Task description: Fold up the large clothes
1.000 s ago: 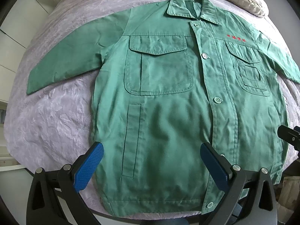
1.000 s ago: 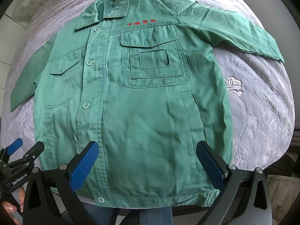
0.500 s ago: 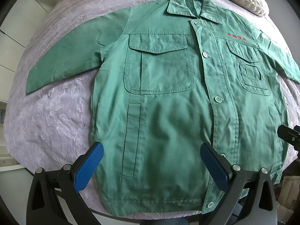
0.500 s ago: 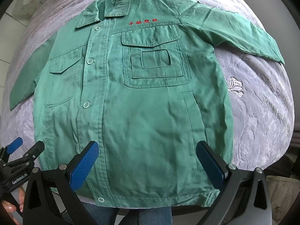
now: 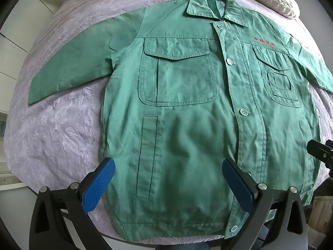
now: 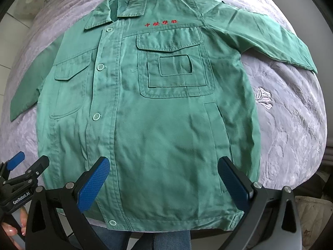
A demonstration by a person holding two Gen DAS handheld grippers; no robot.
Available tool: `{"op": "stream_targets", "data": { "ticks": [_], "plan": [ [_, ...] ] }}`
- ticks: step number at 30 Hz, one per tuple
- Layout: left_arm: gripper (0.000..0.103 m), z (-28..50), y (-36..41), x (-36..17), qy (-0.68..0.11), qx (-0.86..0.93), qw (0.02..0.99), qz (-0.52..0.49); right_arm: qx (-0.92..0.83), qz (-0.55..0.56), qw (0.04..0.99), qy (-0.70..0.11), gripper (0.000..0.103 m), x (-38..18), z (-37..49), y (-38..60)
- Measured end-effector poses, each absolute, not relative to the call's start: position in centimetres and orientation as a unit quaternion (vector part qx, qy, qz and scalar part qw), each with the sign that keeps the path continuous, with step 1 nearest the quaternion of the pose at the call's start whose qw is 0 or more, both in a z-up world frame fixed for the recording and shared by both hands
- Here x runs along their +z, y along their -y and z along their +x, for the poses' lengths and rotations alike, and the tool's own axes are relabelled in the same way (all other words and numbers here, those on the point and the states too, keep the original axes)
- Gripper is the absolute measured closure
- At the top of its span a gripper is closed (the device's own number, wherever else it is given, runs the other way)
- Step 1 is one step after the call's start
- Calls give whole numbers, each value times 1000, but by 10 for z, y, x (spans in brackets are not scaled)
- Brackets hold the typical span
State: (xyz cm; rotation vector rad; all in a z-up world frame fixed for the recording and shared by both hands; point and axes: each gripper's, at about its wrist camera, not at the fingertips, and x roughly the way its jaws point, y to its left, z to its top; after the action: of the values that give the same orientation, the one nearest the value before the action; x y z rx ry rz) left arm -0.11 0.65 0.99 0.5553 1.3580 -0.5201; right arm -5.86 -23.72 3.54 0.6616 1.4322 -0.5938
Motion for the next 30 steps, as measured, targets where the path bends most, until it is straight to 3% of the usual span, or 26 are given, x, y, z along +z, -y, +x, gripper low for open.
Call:
{"op": "stream_targets", "data": {
  "ticks": [30],
  "plan": [
    [0, 0, -8, 5, -616, -233, 709, 252, -264, 287, 665, -638, 0, 31, -55, 236]
  ]
}}
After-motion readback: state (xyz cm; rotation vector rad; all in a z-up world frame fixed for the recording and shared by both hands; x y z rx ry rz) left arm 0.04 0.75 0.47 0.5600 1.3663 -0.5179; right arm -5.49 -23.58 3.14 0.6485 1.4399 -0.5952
